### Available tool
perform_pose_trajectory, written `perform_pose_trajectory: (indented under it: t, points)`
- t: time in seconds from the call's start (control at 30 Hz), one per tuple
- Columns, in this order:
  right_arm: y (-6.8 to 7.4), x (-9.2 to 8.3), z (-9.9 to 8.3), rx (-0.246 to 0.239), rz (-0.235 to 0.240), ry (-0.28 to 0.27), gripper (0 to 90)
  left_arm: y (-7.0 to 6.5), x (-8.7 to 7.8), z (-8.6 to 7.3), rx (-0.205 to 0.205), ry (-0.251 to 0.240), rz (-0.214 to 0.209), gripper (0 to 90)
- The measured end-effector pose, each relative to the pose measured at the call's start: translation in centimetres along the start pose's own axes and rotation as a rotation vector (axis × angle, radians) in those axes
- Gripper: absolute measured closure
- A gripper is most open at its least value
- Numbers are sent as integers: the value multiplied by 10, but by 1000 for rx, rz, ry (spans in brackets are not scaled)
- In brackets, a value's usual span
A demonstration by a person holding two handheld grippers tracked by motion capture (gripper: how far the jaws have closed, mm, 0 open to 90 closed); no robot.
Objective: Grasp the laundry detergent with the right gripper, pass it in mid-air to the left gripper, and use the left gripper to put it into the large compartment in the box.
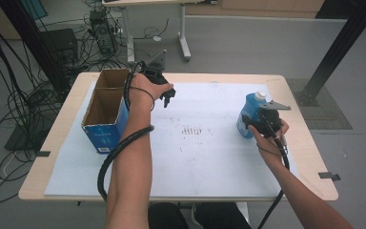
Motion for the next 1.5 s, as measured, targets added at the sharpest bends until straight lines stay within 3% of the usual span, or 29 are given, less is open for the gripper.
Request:
perform_pose_trajectory:
  t: [1.5]
  points:
    - [-1, 0, -1, -7, 8, -7, 419, -5, -8, -1, 9, -8, 15, 69]
Point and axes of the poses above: each handheld gripper's, and its own axes: x roughly forward along the jaws, z roughly out of its top, y roughly to its left, the point moved 4 cm from there along x, roughly forward along the jaws, and after that the axes turned 7 degrees about y, right-handed, at the moved point
